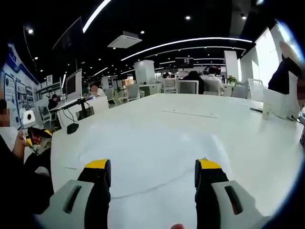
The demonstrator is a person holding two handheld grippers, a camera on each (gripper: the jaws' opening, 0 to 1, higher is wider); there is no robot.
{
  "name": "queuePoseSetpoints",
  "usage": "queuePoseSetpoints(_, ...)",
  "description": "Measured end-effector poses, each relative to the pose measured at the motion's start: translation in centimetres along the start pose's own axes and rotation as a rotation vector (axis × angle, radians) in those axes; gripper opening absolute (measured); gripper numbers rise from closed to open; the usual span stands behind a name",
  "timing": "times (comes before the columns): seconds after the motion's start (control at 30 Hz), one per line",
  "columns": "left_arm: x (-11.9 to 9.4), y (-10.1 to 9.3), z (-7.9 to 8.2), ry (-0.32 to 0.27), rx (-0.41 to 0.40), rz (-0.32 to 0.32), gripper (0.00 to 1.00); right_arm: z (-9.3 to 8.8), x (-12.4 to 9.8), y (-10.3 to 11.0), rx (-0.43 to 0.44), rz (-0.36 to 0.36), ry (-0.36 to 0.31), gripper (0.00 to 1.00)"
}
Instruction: Organize the stack of printing papers by aligning and flattening the scattered papers on the table
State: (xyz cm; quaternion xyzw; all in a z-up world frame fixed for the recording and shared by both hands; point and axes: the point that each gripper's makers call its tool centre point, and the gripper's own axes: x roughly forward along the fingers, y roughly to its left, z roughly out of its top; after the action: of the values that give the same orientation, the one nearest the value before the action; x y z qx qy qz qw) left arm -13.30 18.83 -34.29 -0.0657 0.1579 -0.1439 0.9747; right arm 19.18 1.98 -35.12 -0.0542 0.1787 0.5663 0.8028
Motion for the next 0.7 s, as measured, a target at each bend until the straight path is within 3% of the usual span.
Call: queuePoseSetpoints(0.7,0.8,0.6,0.1,0.010,-0.010,-0.004,0.66,-0.3,1.6,-1.1,0.014,0.003,0.024,0.67)
